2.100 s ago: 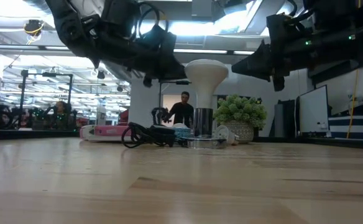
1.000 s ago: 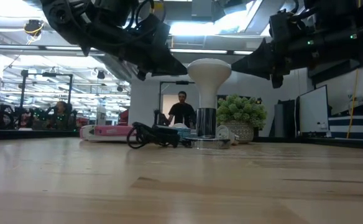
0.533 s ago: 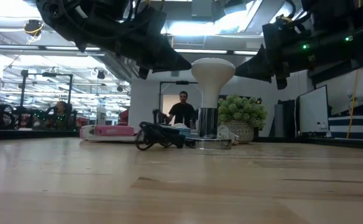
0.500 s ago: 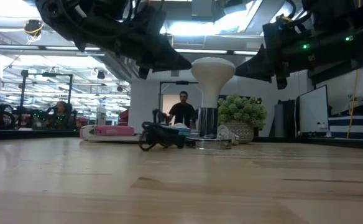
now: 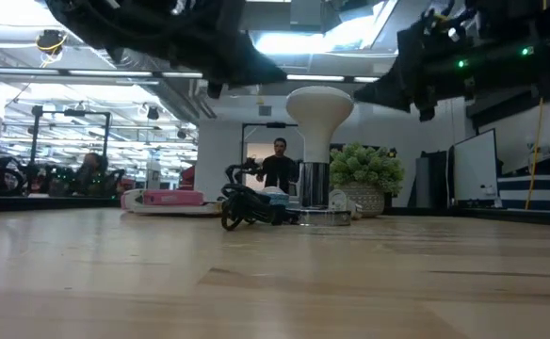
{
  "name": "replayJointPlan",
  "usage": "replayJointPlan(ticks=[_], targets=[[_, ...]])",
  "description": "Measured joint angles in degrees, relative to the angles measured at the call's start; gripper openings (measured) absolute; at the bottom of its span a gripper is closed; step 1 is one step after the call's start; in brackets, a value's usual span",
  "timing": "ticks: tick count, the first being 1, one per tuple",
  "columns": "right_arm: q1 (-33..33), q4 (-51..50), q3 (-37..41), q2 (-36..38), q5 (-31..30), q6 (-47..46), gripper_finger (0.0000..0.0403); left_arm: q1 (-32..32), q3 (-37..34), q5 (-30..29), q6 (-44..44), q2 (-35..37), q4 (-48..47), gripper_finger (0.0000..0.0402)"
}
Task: Screw lightbulb
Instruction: Remove the lightbulb from the silver lamp socket
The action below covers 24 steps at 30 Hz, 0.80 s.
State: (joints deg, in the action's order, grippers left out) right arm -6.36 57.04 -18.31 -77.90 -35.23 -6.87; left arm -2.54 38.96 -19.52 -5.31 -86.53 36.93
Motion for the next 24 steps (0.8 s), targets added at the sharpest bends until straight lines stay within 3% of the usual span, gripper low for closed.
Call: replayJointPlan(ticks=[6,14,24], targets=[[-0.1,0.0,-0.3,4.8,1.4,1.1,0.0016,1.4,0.0,-0.2,3.0,5.3,0.1,0.0],[-0.5,-6.1,-0.3,7.1,15.4,-9.2,0.0016,5.2,0.0,1.2,2.8,3.0,-0.4,0.0],[-5.0,-7.6,-0.3,3.3,4.7,-9.5,0.0016,6.9,0.0,3.5,-0.3,-2.7,3.1,0.0]])
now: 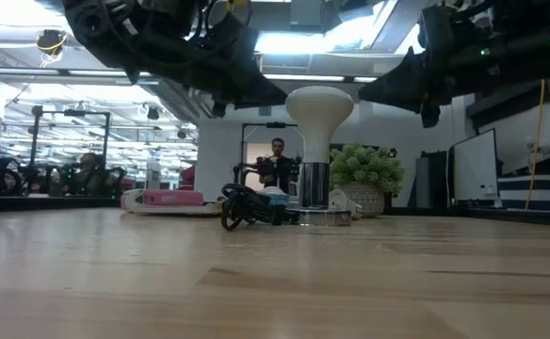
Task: Screw lightbulb
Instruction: Remove the lightbulb from the silver lamp socket
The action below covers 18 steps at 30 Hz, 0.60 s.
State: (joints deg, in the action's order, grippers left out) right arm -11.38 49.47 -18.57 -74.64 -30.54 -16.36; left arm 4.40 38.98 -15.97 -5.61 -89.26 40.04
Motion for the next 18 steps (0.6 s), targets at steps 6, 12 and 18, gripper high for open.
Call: replayJointPlan(ticks=[6,12,18], targets=[[0.1,-0.4,0.0,-0.2,-1.5,0.0,0.0016,-0.3,0.5,1.4,-0.7,-1.5,0.5,0.0],[0.1,-1.7,0.0,-0.2,-5.7,0.1,0.0016,-1.4,0.4,1.7,-1.3,-1.7,-0.4,0.0],[1.7,-2.2,0.0,-0.2,-6.3,0.3,0.0016,-3.3,0.3,1.7,-1.7,-1.7,-0.5,0.0]])
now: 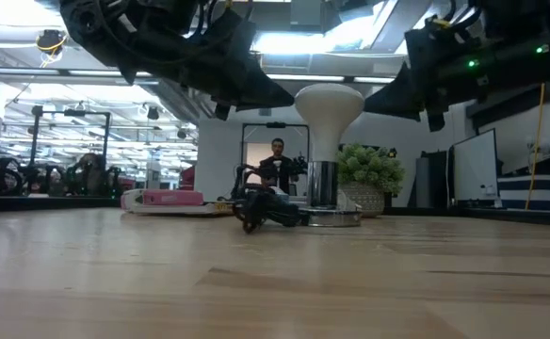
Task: Screw lightbulb
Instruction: Remove the lightbulb from the silver lamp socket
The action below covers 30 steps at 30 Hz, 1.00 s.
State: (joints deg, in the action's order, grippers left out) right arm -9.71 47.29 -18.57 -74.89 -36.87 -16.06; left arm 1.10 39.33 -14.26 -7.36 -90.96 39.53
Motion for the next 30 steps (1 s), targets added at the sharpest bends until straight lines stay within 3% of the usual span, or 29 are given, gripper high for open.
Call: replayJointPlan(ticks=[12,21,30], targets=[[6.3,0.0,0.0,0.0,0.4,0.4,0.0016,-3.7,0.0,0.1,-1.7,0.0,0.1,0.0],[7.4,4.5,0.0,1.7,0.7,7.7,0.0016,-3.9,0.0,-3.3,2.9,2.9,1.8,0.0],[6.6,3.2,0.0,9.3,18.1,5.4,0.0016,-0.8,0.0,-3.5,8.3,5.3,6.8,0.0]])
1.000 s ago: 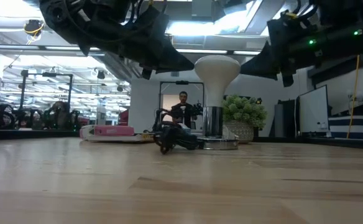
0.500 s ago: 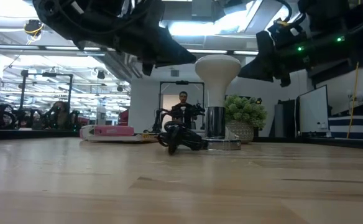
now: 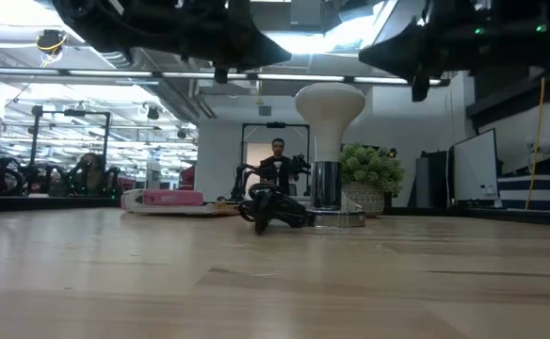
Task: Screw lightbulb
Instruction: Remove the lightbulb from the silver lamp socket
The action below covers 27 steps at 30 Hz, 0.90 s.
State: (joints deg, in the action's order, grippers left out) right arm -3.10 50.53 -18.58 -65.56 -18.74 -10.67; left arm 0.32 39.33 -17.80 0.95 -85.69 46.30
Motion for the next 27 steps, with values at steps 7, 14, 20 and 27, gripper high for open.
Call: replayJointPlan(ticks=[7,14,20,27], targets=[[-7.1,-4.4,0.0,0.2,-3.8,-1.5,0.0016,4.5,0.0,0.0,-1.9,0.0,-2.6,0.0],[-11.3,-4.2,0.0,-5.9,-13.1,-4.7,0.0016,5.6,0.0,1.3,-4.2,-1.9,-3.4,0.0],[-11.1,-3.2,0.0,-9.9,-14.2,-7.2,0.0016,4.8,0.0,1.3,-6.1,-5.7,-3.0,0.0],[-11.1,-3.2,0.0,-10.5,-17.4,-7.2,0.0016,2.9,0.0,1.3,-7.3,-7.4,-2.2,0.0]])
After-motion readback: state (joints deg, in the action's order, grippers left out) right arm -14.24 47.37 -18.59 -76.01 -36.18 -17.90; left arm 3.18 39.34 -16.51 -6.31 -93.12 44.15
